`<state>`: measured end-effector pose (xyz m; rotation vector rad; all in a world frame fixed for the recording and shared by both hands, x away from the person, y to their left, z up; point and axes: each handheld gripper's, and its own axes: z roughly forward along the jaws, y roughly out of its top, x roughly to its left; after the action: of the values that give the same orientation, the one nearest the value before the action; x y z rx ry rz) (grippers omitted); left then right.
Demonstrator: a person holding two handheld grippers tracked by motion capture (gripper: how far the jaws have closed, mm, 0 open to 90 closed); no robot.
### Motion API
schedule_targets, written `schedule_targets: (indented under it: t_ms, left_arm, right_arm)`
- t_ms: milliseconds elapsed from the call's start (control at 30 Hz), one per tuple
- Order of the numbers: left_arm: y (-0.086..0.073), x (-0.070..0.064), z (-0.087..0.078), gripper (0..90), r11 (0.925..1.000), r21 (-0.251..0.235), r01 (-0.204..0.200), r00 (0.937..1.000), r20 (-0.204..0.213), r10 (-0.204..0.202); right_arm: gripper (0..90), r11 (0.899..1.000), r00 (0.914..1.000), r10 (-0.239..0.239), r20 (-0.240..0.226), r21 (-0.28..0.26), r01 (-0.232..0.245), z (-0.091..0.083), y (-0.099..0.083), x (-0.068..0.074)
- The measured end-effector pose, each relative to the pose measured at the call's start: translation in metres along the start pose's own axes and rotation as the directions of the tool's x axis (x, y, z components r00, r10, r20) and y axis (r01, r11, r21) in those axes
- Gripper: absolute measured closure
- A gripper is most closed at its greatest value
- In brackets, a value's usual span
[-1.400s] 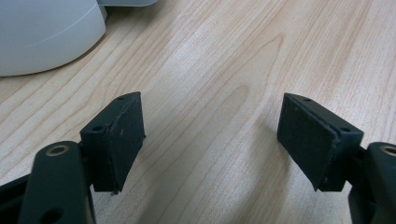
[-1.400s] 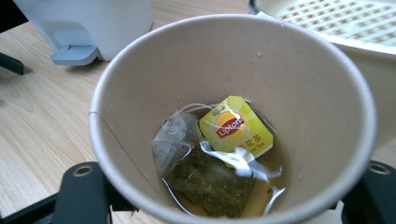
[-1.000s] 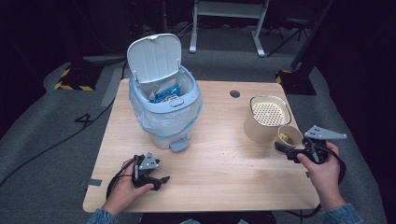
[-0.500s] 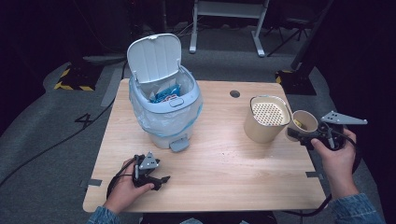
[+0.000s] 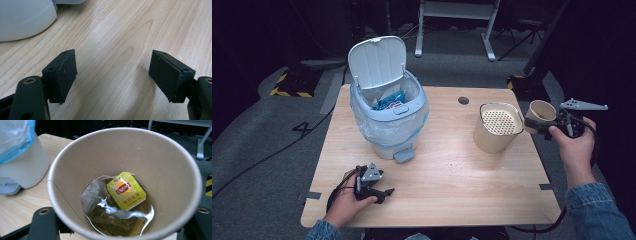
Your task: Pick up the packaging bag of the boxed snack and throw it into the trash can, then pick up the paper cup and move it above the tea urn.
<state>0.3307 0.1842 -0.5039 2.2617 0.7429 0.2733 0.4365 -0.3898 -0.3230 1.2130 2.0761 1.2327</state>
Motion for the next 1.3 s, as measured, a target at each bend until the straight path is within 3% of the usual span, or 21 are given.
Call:
schedule_targets:
  t_ms: [200,500,767,1000,1133,1300]
  left_arm:
    - [0.0,0.0,0.0,22.6,1.0,0.0,0.001,1.0,0.0,-0.001]
    - [0.0,0.0,0.0,22.6,1.0,0.0,0.0,1.0,0.0,0.0]
    - [0.0,0.0,0.0,22.6,1.0,0.0,0.0,1.0,0.0,0.0]
    - [0.0,0.0,0.0,22.6,1.0,0.001,-0.001,1.0,-0.001,0.001]
    - [0.0,0.0,0.0,22.6,1.0,0.001,-0.002,1.0,-0.002,0.002]
    - [0.0,0.0,0.0,22.6,1.0,0.001,-0.002,1.0,-0.002,0.002]
  right_arm:
    - [30.0,1.0,0.9998,-0.017,0.007,0.011,0.017,0.01,0.011,-0.01]
    - [30.0,0.995,0.998,-0.043,0.046,0.088,0.039,0.032,0.015,-0.014]
    - [29.9,0.983,0.9882,-0.124,0.09,0.148,0.11,0.039,0.021,-0.011]
    - [30.0,0.961,0.961,-0.228,0.156,0.196,0.196,0.045,0.024,-0.008]
    - [30.0,0.939,0.9391,-0.294,0.179,0.239,0.248,0.047,0.028,-0.005]
    - [30.0,0.921,0.9204,-0.34,0.192,0.267,0.285,0.05,0.032,-0.002]
